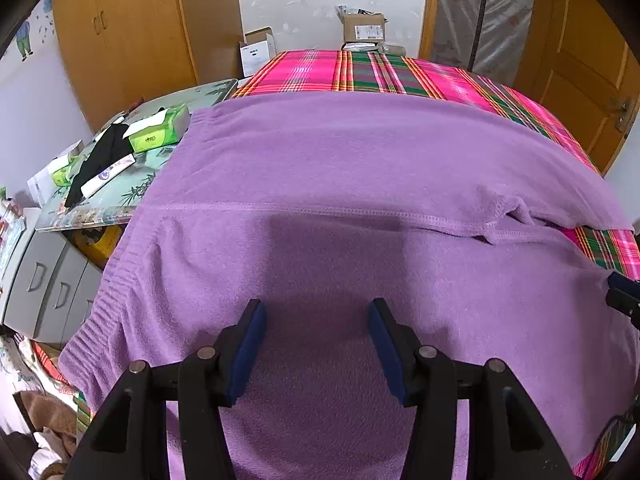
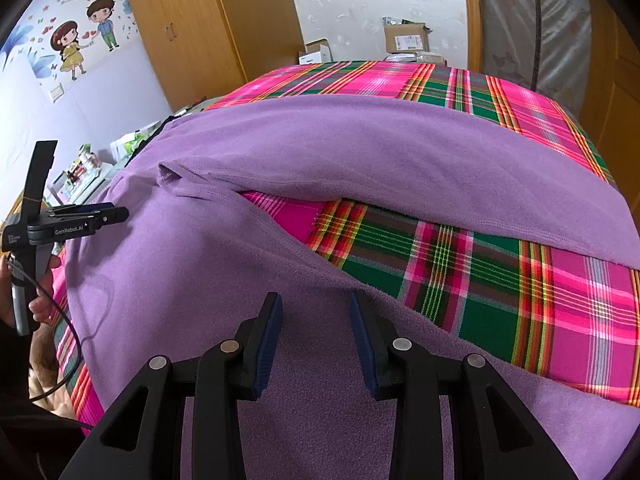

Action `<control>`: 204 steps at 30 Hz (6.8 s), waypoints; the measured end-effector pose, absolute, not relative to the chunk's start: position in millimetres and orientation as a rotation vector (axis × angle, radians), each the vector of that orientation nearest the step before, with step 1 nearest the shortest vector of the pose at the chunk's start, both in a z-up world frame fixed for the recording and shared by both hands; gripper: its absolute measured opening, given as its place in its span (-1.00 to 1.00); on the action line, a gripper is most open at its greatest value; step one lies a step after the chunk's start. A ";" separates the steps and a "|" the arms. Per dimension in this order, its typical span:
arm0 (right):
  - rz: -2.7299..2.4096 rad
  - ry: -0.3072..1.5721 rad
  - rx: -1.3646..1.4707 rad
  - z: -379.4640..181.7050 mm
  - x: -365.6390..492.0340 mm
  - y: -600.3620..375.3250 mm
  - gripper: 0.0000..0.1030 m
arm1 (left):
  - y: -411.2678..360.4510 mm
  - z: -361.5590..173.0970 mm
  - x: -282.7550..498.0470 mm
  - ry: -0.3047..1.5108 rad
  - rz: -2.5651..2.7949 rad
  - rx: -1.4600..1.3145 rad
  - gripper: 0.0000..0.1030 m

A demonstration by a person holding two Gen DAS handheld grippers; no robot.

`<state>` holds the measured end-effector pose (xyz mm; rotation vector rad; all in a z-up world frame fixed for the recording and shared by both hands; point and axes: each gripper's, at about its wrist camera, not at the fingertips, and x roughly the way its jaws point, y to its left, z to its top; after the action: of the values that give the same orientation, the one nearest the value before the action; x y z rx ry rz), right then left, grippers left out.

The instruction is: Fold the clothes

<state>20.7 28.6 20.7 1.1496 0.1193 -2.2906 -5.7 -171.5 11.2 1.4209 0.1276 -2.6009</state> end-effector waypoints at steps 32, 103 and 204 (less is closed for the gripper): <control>-2.291 0.153 1.149 21.3 21.9 26.9 -0.27 | -158.2 13.1 -5.7 0.069 -2.480 1.377 0.17; -2.279 0.191 1.134 21.4 24.3 22.7 -0.12 | -169.3 7.6 6.2 0.144 -2.609 1.276 0.21; -2.687 -0.196 1.340 26.7 -210.4 258.3 -0.13 | -91.1 24.1 -69.2 0.015 -2.771 1.353 -0.13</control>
<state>-210.4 258.3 26.7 1.3400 -0.1958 -2.6872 -69.2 -91.1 24.1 1.3528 0.0152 -2.7713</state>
